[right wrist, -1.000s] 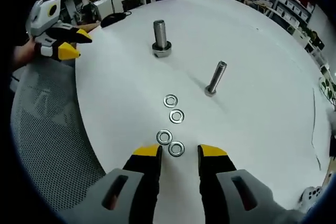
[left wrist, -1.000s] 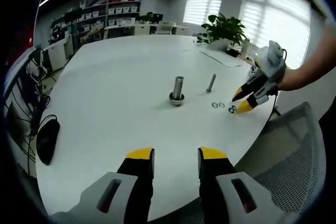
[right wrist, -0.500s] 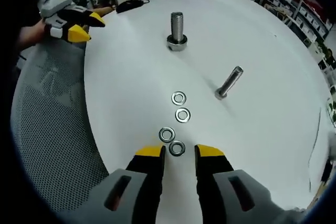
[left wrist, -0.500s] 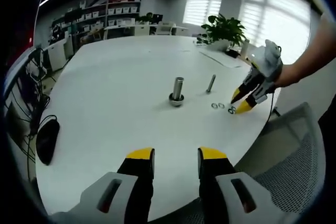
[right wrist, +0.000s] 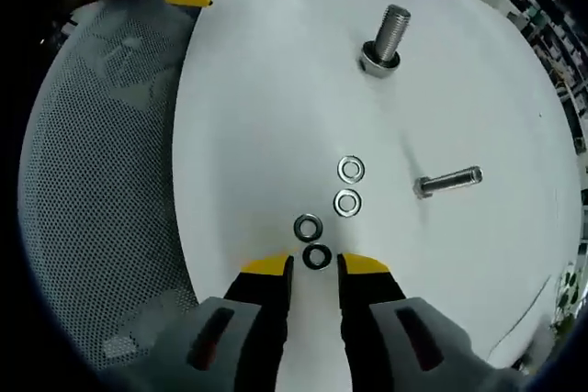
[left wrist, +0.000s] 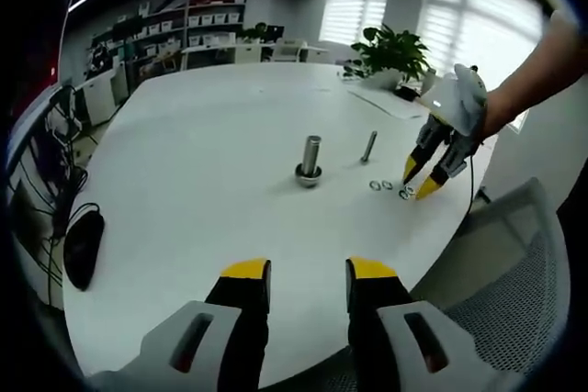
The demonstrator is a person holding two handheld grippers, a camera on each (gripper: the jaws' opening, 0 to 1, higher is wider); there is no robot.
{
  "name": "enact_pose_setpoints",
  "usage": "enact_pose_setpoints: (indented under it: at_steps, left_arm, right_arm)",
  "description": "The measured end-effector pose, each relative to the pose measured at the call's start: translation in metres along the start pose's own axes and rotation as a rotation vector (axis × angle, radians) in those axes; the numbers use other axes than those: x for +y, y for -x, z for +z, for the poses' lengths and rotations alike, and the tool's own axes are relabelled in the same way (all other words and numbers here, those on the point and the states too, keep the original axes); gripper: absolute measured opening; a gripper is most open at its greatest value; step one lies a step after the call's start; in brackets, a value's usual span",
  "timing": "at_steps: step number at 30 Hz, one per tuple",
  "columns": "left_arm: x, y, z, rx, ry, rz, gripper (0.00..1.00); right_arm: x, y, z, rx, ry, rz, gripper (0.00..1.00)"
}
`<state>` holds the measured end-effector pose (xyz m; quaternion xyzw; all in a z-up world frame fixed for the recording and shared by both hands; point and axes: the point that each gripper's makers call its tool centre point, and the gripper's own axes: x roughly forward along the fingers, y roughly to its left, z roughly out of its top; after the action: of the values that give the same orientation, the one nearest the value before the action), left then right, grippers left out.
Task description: Place the washer onto the threaded stud by aligning its center hole with the stud, sliding it down to the base, and recovering from edge contact or off-axis alignment until the washer reaches the visible bottom stop.
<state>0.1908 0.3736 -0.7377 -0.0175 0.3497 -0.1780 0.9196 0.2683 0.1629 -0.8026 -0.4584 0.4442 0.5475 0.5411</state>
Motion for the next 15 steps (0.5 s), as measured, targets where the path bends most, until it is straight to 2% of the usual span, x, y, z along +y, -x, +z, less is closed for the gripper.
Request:
enact_pose_setpoints:
  at_steps: [8, 11, 15]
  left_arm:
    - [0.0002, 0.0003, 0.0008, -0.008, 0.010, -0.001, 0.31]
    - [0.0001, 0.0002, 0.0013, -0.009, 0.010, -0.001, 0.31]
    - [-0.0013, -0.0007, -0.0010, 0.002, 0.006, -0.007, 0.31]
  right_arm:
    - [-0.0026, -0.0002, 0.0001, 0.093, 0.008, 0.016, 0.21]
    - [-0.0042, -0.0007, -0.0016, 0.143, 0.060, 0.025, 0.18]
    - [-0.0037, -0.0010, -0.0021, 0.157, 0.083, 0.022, 0.18]
